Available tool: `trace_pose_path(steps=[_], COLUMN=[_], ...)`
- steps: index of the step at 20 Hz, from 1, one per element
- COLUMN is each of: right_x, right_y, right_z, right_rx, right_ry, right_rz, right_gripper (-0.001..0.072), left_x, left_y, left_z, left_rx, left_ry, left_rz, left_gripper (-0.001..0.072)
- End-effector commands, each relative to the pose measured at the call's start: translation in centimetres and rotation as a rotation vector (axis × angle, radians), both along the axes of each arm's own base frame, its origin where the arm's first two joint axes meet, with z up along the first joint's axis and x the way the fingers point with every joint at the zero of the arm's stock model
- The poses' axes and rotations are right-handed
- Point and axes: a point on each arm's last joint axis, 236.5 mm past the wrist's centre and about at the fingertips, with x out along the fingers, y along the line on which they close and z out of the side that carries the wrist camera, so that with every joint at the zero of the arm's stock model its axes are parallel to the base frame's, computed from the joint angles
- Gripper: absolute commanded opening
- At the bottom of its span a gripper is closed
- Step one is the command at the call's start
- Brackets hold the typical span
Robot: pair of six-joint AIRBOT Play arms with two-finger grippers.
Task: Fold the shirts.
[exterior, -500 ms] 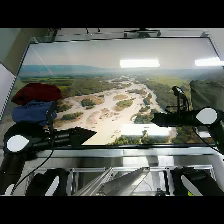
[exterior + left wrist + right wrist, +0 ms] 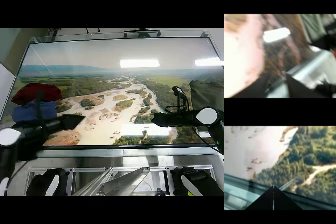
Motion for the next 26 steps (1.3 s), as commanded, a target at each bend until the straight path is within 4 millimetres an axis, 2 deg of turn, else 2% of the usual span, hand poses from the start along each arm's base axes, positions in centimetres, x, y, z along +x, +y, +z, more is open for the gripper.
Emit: trace_pose_path(steps=[1,4,6,8,10,13,15,17,19,20,21,22,23,24,25,26], right_x=[-0.1,-0.1,-0.1,-0.1,0.0,0.3,0.3,0.3,0.3,0.3,0.3,0.3,0.3,0.3,0.3,0.3], right_y=[0.0,0.0,0.0,0.0,0.0,0.0,0.0,0.0,0.0,0.0,0.0,0.0,0.0,0.0,0.0,0.0], right_z=[0.0,0.0,0.0,0.0,0.0,0.1,0.1,0.1,0.1,0.1,0.1,0.1,0.1,0.1,0.1,0.1], right_rx=[0.001,0.001,0.001,0.001,0.001,0.002,0.001,0.001,0.001,0.001,0.001,0.001,0.002,0.002,0.001,0.001], right_ry=[0.002,0.001,0.001,0.001,0.001,-0.012,-0.012,-0.012,-0.012,-0.012,-0.012,-0.012,-0.012,-0.012,-0.012,-0.012], right_rz=[0.002,0.001,0.001,0.001,0.001,-0.007,-0.007,-0.007,-0.007,-0.007,-0.007,-0.007,-0.007,-0.007,-0.007,-0.007], right_gripper=[0.0022,0.0021,0.0021,0.0021,0.0022,0.0021,0.0021,0.0021,0.0022,0.0021,0.0021,0.0021,0.0021,0.0021,0.0022,0.0021], left_x=[6.4,10.4,12.5,15.3,18.8,23.3,24.7,24.4,23.3,22.8,22.4,22.4,22.7,23.5,24.3,25.5], left_y=[10.7,21.6,27.7,32.4,35.2,37.5,38.4,38.3,38.2,38.2,38.1,37.6,37.6,37.7,37.8,36.8], left_z=[0.3,0.5,-0.3,-1.8,-4.5,-10.1,-14.6,-18.8,-21.7,-22.5,-22.7,-22.4,-21.6,-20.4,-18.4,-16.1], left_rx=[0.202,0.335,0.408,0.461,0.484,0.534,0.613,0.662,0.699,0.716,0.712,0.688,0.679,0.672,0.666,0.629], left_ry=[0.013,0.043,0.066,0.079,0.084,0.116,0.174,0.278,0.389,0.437,0.473,0.495,0.500,0.488,0.463,0.416], left_rz=[0.281,0.485,0.558,0.610,0.612,0.597,0.532,0.446,0.376,0.351,0.332,0.313,0.328,0.362,0.394,0.398], left_gripper=[0.0720,0.0720,0.0720,0.0720,0.0720,0.0720,0.0720,0.0720,0.0716,0.0612,0.0371,0.0045,-0.0001,0.0018,0.0018,0.0019])
